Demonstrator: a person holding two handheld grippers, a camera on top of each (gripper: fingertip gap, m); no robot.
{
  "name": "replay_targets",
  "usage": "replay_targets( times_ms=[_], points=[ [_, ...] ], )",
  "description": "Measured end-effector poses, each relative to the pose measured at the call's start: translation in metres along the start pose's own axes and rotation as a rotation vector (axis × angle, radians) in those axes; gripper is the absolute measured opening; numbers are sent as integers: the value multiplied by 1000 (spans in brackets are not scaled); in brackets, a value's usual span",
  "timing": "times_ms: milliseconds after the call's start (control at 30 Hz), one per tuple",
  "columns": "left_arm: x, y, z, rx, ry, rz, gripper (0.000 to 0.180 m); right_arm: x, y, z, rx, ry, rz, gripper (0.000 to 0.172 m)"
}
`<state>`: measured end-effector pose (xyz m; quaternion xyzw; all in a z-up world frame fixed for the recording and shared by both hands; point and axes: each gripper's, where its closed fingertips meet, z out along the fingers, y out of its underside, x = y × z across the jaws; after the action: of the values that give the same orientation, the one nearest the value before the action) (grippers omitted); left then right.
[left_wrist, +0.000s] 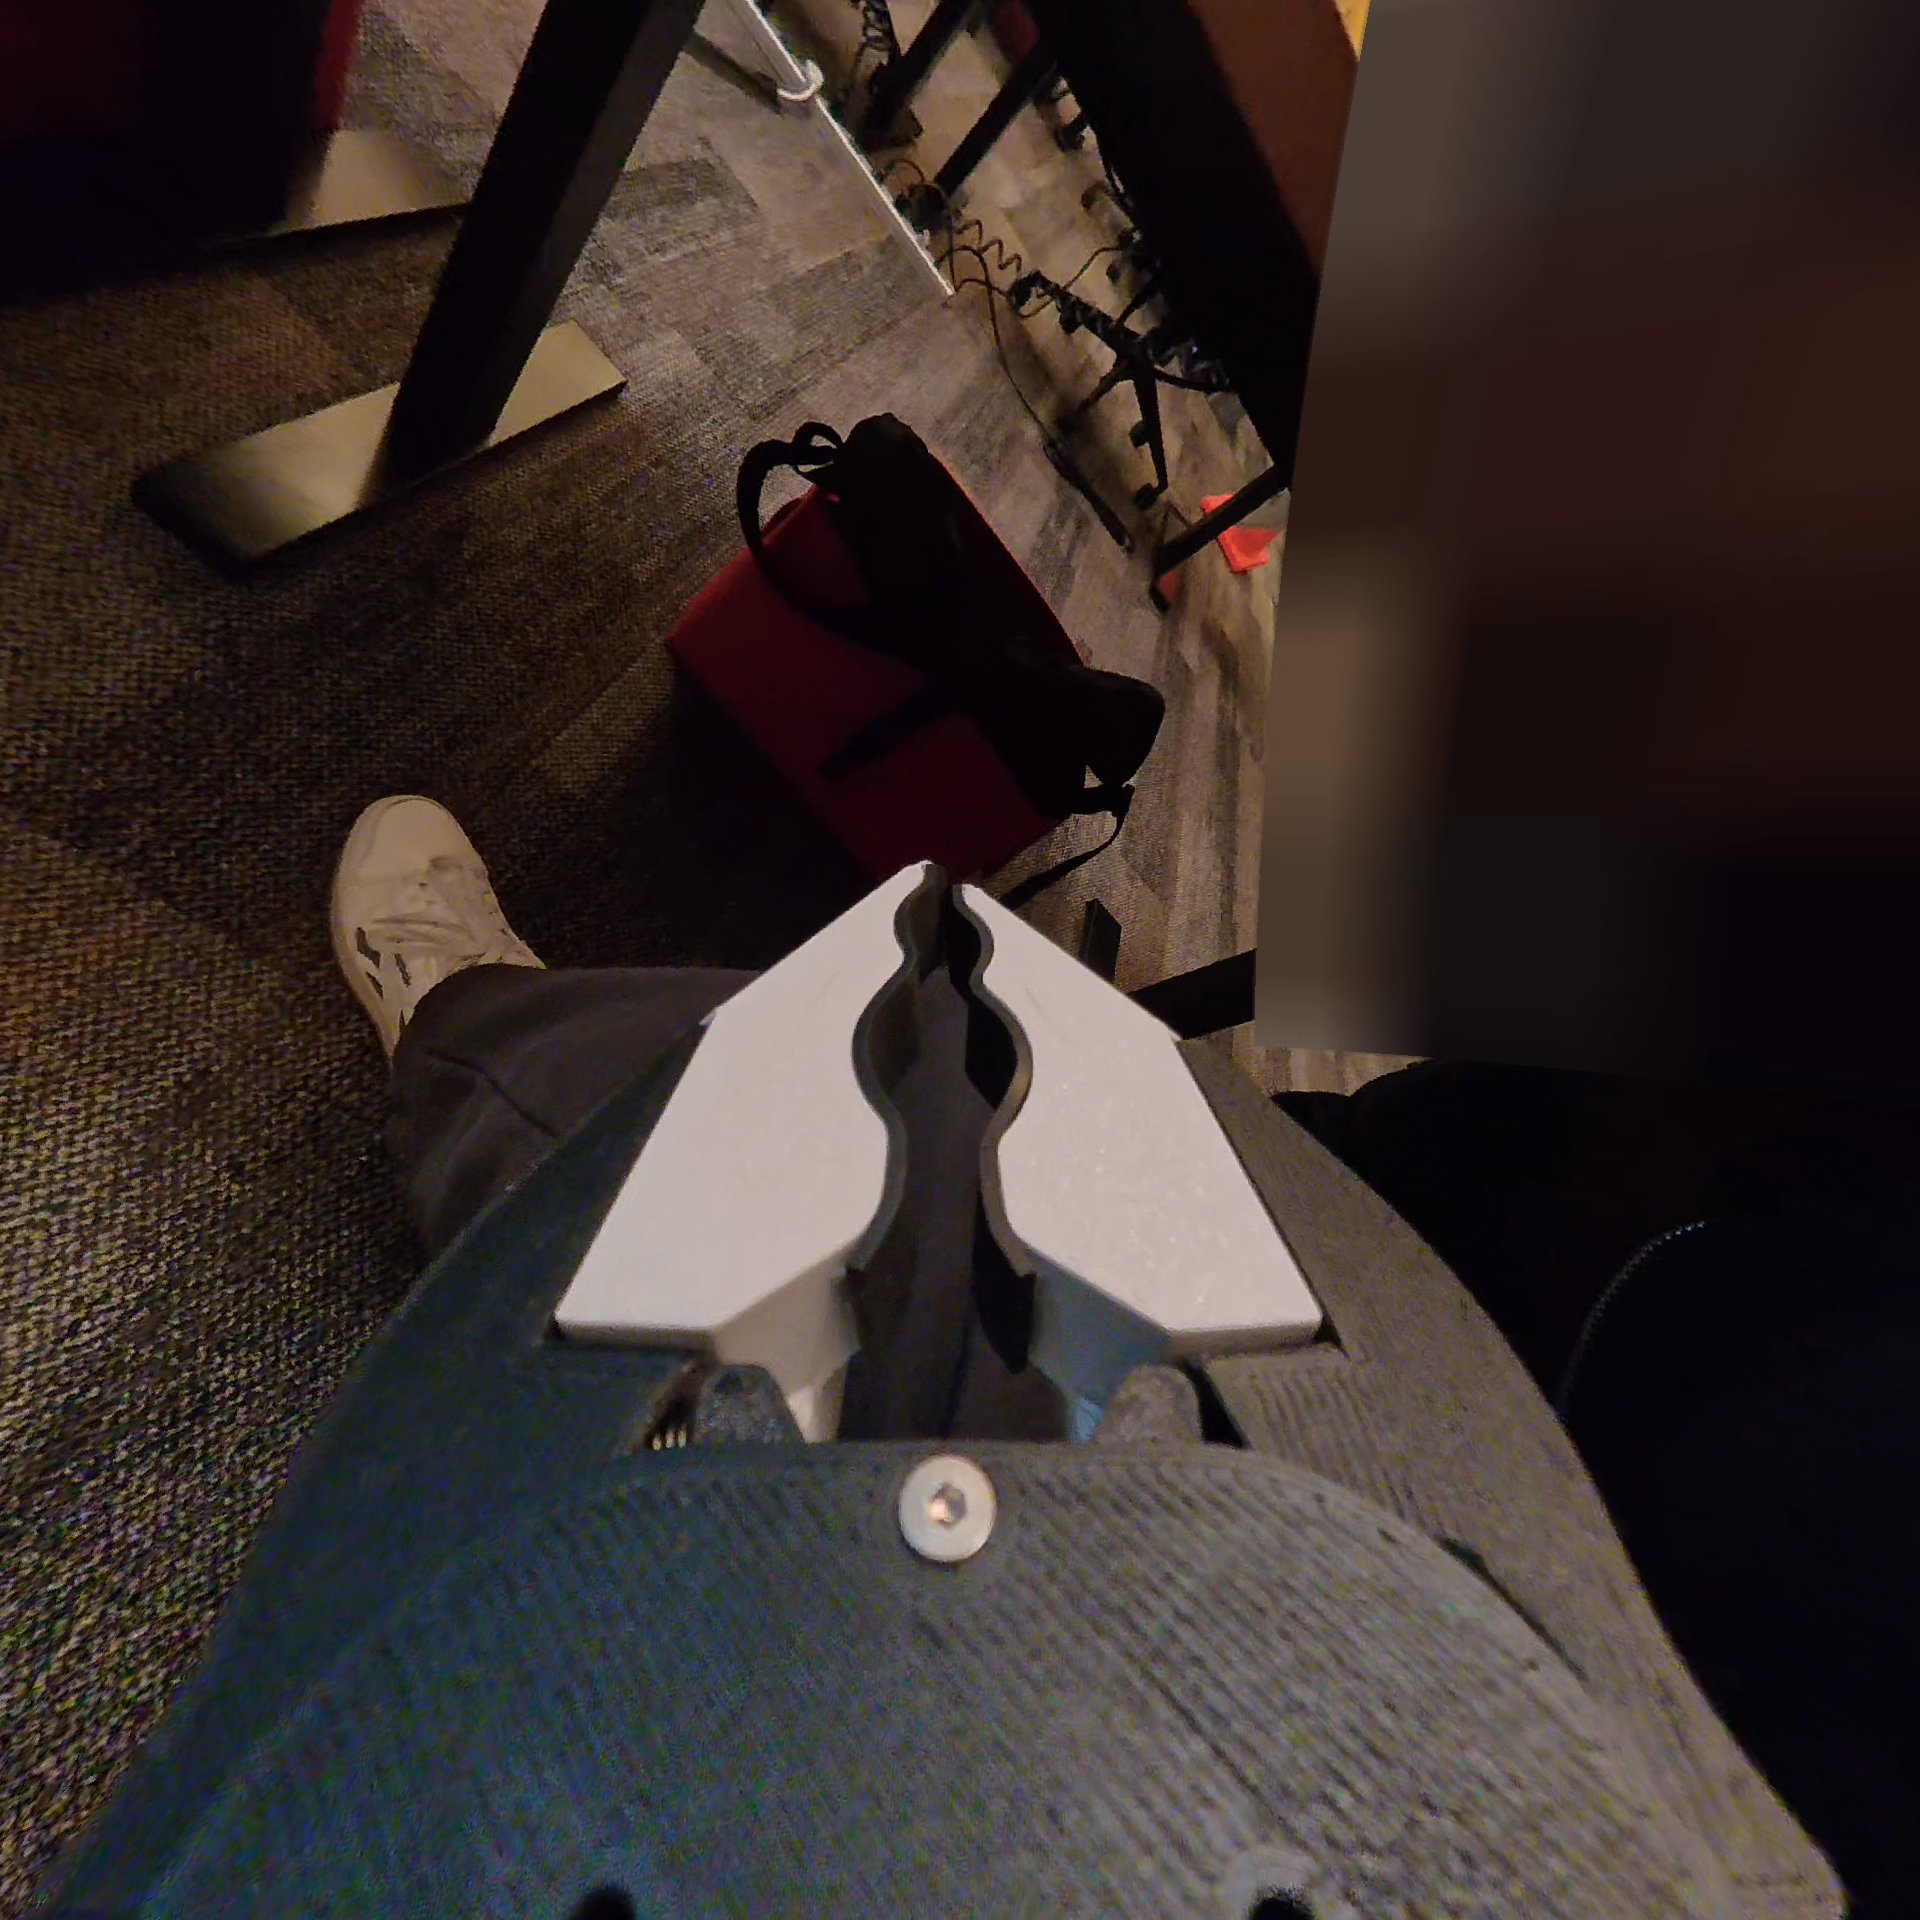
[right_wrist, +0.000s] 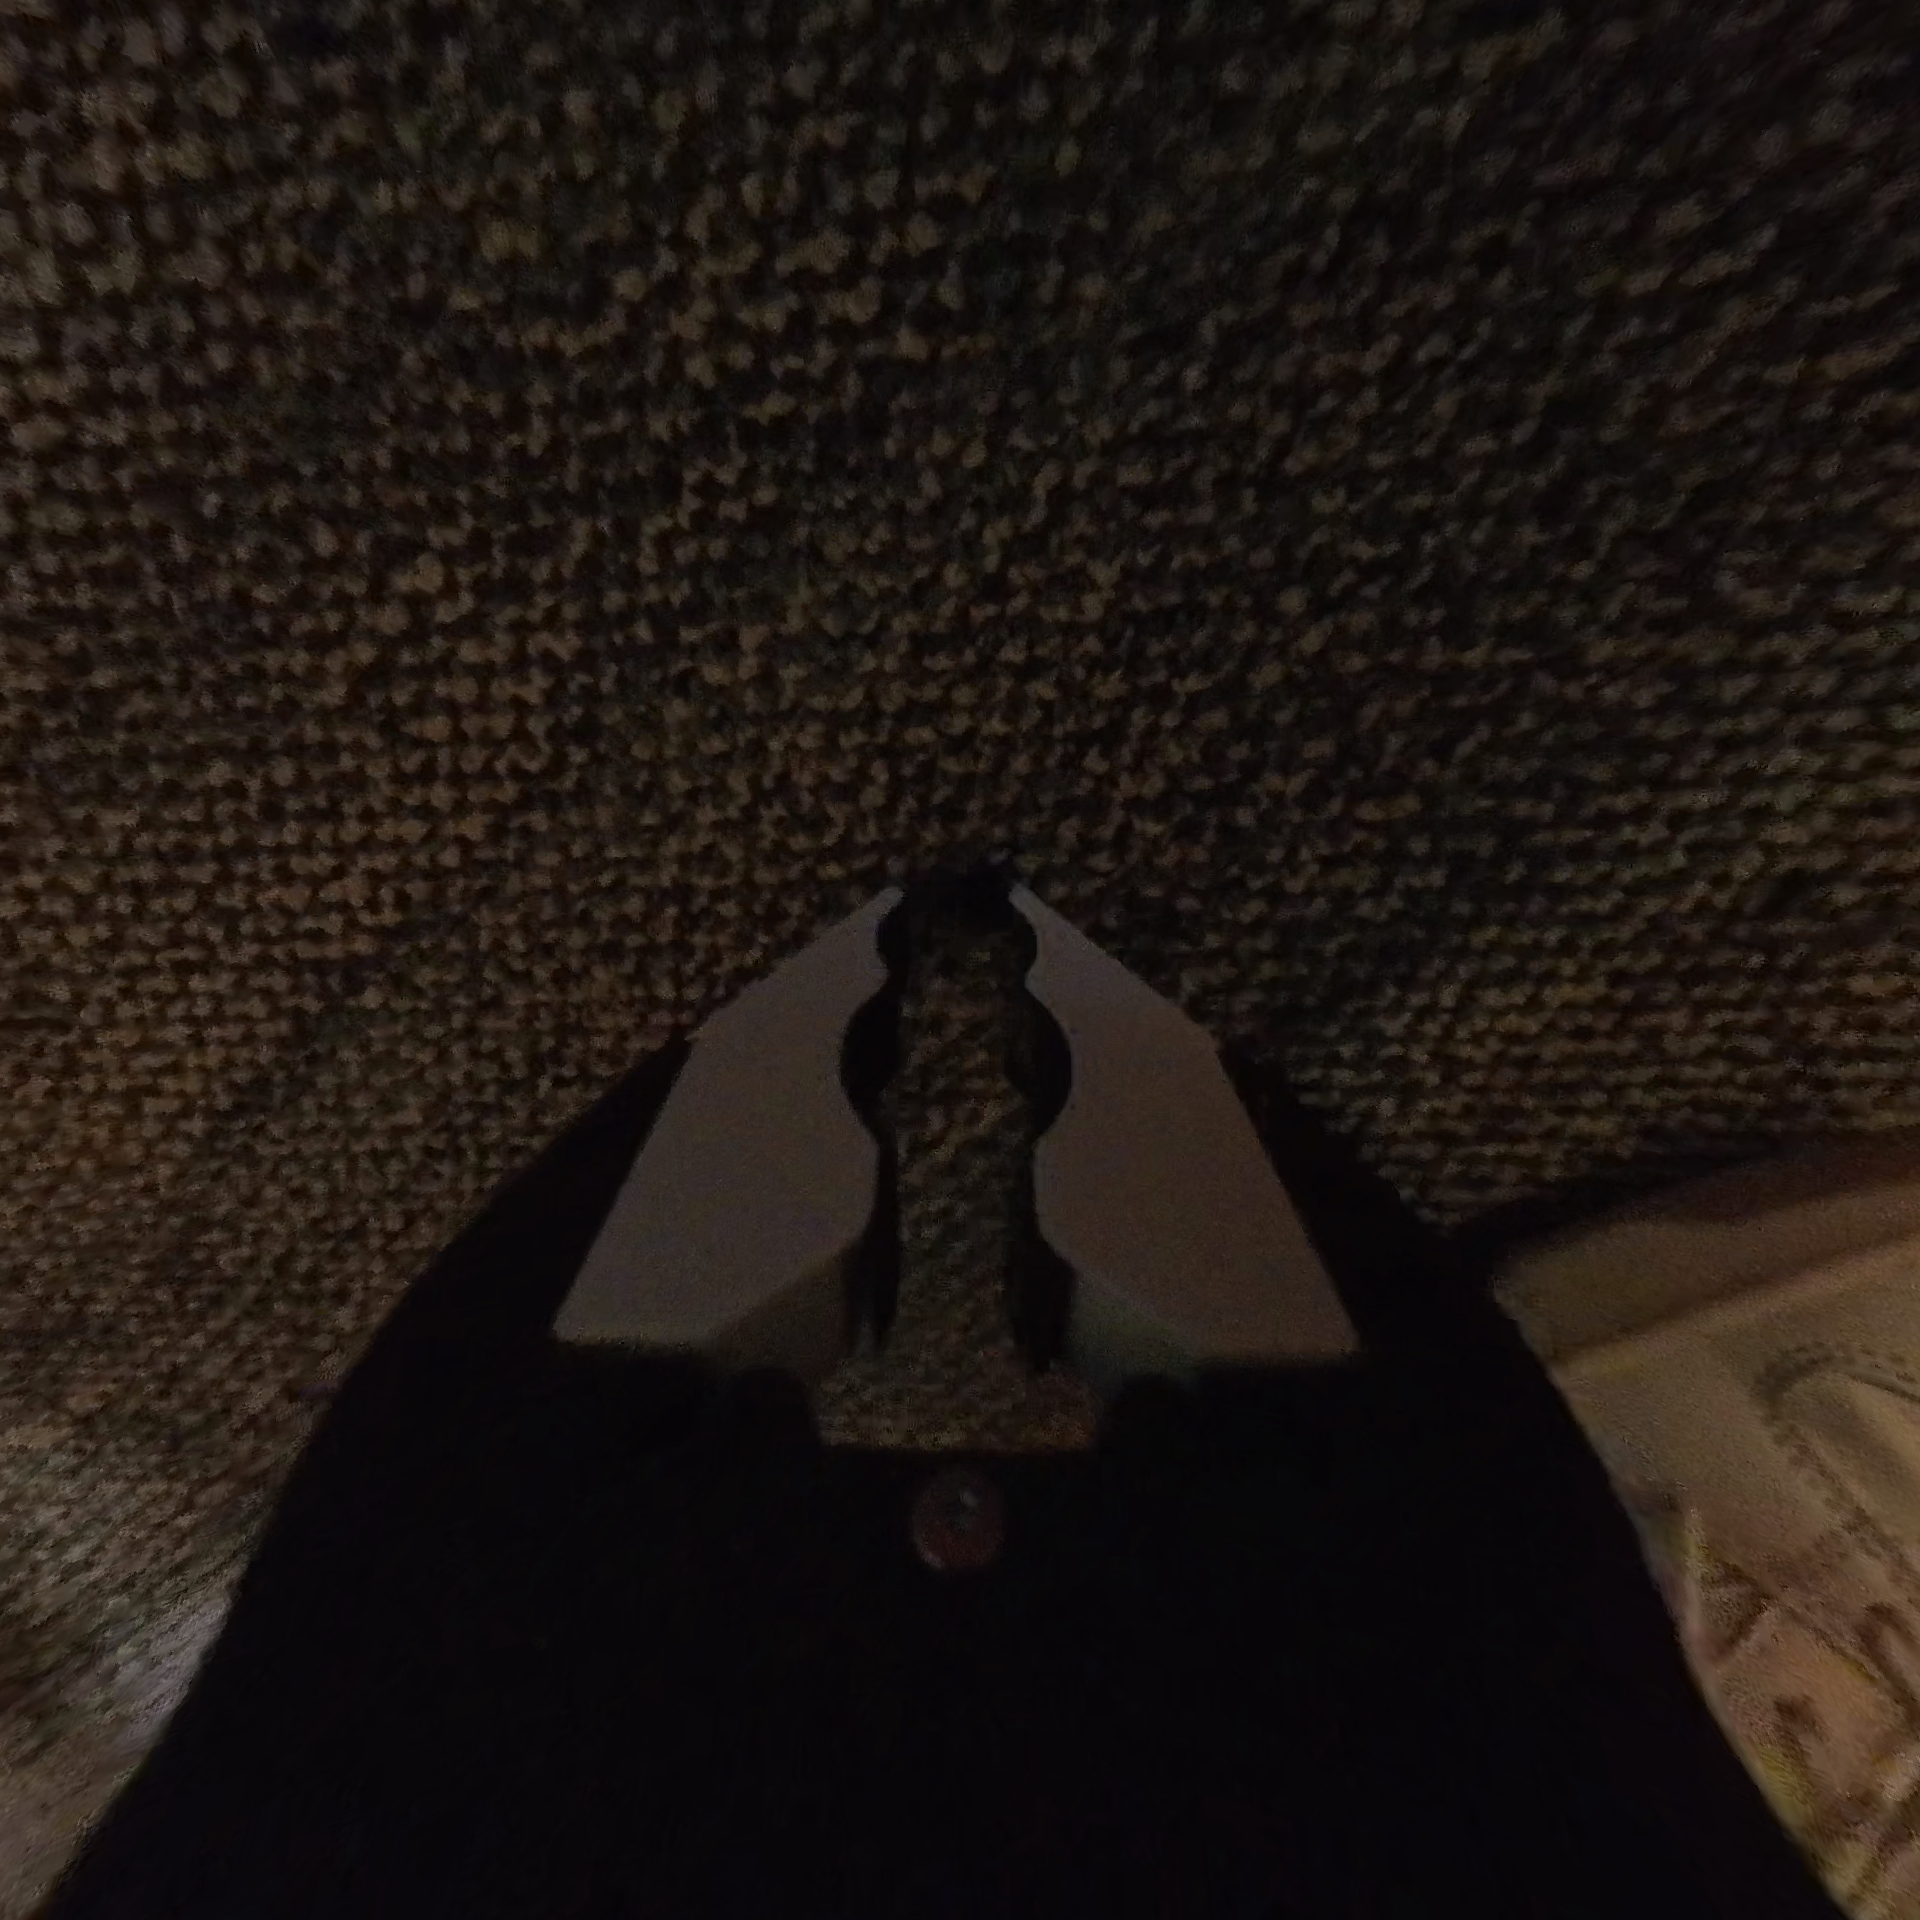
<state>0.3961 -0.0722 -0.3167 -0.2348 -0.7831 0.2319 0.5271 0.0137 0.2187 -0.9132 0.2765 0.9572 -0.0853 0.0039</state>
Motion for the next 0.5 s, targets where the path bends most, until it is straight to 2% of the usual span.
replay_targets(
  times_ms=[133,233,333,500],
  points=[
    [9,3,7,-20,34,-5,0,-29,-4,-22,51,-68,-21,6],
    [29,-6,7,-3,87,20,0,-77,-30,-80,182,-113,-166,1],
    [62,-21,1,39,156,109,0,-144,-56,-172,309,-163,-366,1],
    [101,-22,-10,30,154,369,0,-242,-97,-380,600,-269,-465,2]
  ],
)
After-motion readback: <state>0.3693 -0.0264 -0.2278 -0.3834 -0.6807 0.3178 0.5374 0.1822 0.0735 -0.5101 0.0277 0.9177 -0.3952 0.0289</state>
